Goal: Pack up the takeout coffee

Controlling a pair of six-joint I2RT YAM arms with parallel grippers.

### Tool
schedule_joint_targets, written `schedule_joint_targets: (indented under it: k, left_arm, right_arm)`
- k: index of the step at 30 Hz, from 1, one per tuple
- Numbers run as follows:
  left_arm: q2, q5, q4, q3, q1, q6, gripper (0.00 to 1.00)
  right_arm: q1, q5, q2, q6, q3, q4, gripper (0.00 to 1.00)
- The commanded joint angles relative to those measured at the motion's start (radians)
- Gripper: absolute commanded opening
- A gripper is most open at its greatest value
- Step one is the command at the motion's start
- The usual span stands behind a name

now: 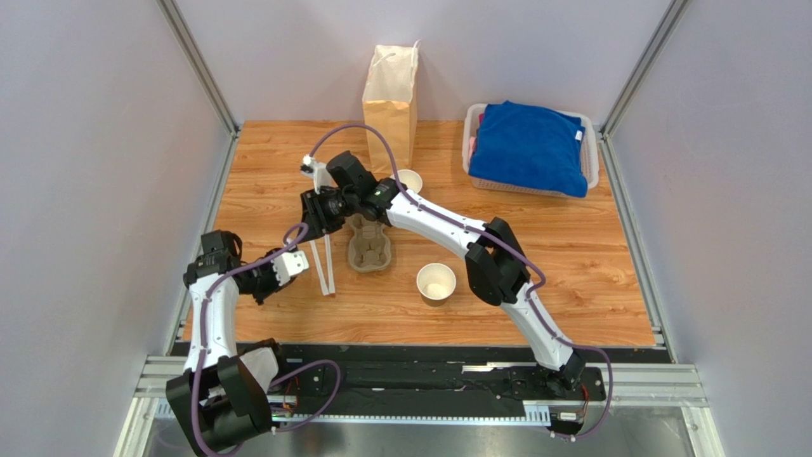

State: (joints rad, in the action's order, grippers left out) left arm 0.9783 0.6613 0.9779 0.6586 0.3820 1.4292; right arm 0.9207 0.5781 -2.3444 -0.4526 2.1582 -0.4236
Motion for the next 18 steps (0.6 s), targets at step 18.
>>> schedule_joint_targets:
  k: [18]
  left_arm:
    - [-0.05, 0.038, 0.114, -0.03, 0.005, 0.318, 0.0]
  right_arm:
    - [0.064, -0.029, -0.116, -0.032, 0.074, 0.114, 0.48]
